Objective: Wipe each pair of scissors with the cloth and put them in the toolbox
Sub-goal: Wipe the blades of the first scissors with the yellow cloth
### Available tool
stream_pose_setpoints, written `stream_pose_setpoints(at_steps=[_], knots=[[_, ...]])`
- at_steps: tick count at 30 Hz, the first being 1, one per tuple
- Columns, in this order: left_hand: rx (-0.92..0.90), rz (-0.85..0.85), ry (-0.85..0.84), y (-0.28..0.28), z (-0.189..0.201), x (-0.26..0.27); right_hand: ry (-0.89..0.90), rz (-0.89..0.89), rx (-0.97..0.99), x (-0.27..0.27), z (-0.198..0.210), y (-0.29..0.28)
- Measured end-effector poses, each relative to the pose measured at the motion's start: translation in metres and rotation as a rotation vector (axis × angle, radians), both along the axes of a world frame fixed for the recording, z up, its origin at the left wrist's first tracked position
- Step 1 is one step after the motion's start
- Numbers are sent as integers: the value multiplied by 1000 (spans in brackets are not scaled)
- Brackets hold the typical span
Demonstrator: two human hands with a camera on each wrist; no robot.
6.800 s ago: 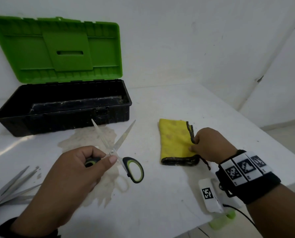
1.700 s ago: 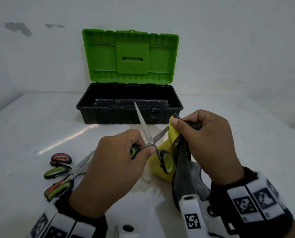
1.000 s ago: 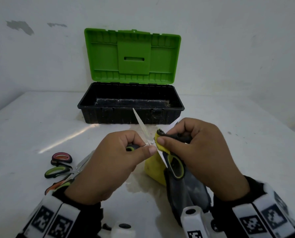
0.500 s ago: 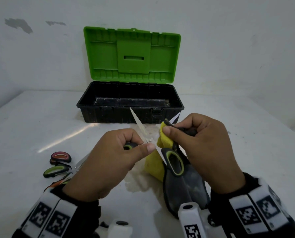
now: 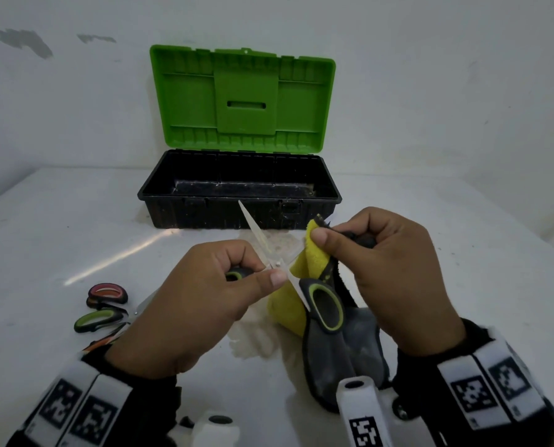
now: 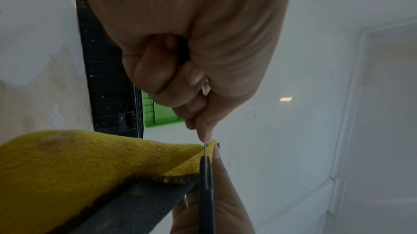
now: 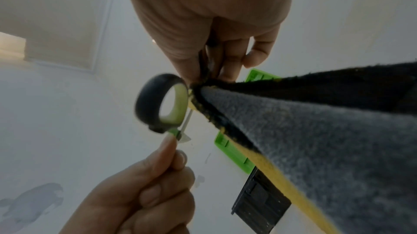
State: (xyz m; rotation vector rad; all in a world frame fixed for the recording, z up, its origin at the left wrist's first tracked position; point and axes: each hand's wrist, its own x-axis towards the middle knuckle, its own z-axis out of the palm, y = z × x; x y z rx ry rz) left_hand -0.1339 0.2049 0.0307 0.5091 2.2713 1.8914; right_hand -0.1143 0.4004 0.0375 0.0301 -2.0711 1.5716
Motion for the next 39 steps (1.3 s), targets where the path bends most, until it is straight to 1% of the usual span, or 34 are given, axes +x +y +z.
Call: stream_pose_setpoints(at_steps=[2,4,7,10,12,14,17,21,24,26,28,31,33,35,39], knots=[[-6,0,1,0,-1,0,3,-37,-40,-5,0,6],[-26,6,-18,0,-2,0,-2,-76,-33,-8,1,10],[20,13,-97,0,-4,-1,-2,-116,-19,-9,4,18],[56,13,-130,0,-3,-4,-8,-66,-6,-4,6,15],[49,8,-122,1,-2,-4,-22,-18,63,-1,4,6],[7,12,-82,3,-2,-3,-39,-9,99,-1,2,0],[-46,29,-22,3,-1,-1,-42,-24,54,-6,0,2],[-20,27,-65,2,-1,1,-22,-68,-26,-15,3,13],[-33,36,-82,2,-2,3,-21,-119,-51,-19,5,19],[-62,60,-55,0,-2,3,-2,-132,-52,-15,8,21],[-118,103,6,0,-3,3,1,-103,9,-9,12,17],[-215,147,102,3,-2,3,-46,-72,232,-2,11,3],[-283,159,161,5,-1,5,-58,-109,354,-2,7,-3],[-309,175,192,5,0,6,-46,-156,373,-5,6,-2],[-335,176,218,2,0,9,-54,-220,295,-16,5,14]])
